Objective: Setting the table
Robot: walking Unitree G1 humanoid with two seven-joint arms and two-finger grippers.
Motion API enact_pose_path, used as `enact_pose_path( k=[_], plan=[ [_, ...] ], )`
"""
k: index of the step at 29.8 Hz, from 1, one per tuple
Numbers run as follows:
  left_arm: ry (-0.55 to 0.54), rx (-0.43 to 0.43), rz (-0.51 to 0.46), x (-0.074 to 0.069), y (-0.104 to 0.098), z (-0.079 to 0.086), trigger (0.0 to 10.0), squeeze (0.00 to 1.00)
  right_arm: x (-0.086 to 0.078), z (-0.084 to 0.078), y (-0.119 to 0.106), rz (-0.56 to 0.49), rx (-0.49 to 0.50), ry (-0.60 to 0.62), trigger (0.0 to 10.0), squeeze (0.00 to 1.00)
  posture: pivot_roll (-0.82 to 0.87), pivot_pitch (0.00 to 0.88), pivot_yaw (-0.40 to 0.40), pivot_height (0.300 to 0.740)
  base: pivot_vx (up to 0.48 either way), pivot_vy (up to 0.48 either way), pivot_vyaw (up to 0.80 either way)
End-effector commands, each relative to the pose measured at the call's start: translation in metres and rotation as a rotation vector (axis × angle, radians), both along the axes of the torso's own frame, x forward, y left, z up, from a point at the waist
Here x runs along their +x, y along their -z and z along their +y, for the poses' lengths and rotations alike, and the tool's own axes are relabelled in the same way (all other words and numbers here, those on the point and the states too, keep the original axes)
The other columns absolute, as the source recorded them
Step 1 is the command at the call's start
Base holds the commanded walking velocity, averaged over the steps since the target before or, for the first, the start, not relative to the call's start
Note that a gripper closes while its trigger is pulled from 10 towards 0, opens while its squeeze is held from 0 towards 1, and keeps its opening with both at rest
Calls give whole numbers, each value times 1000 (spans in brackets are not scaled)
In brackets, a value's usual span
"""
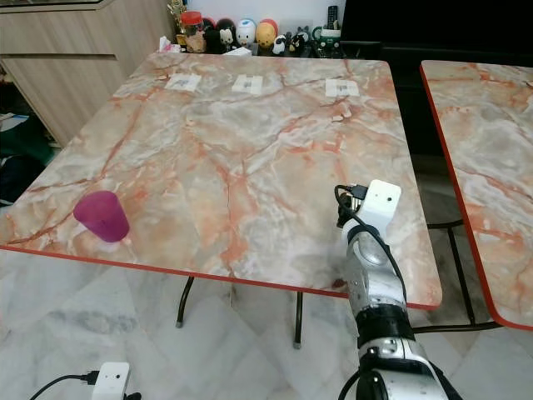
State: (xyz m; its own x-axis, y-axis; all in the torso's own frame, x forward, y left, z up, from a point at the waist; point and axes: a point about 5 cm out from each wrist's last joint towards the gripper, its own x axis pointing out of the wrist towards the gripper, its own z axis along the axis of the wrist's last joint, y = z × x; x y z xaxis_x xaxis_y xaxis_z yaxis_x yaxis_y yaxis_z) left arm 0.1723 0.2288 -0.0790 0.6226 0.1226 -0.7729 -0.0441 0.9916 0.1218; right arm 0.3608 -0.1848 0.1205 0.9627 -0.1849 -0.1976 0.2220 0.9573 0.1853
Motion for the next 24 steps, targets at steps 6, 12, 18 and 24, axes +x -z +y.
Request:
enact_pose_path(
  k=[6,12,18,24],
  plan=[
    [10,10,43,-9,4,4,10000,0,-8,1,9,57,-3,3,10000,0,-63,93,49,740,0,0,0],
    [17,11,47,-10,4,4,10000,0,-14,0,18,102,-5,4,10000,0,-64,87,53,740,0,0,0],
    [24,12,48,-10,4,4,10000,0,-16,1,26,148,11,-2,10000,0,-62,71,56,740,0,0,0],
    [26,11,50,-11,4,3,10000,0,-19,5,37,201,61,-21,667,0,-57,67,55,740,0,0,0]
  ],
)
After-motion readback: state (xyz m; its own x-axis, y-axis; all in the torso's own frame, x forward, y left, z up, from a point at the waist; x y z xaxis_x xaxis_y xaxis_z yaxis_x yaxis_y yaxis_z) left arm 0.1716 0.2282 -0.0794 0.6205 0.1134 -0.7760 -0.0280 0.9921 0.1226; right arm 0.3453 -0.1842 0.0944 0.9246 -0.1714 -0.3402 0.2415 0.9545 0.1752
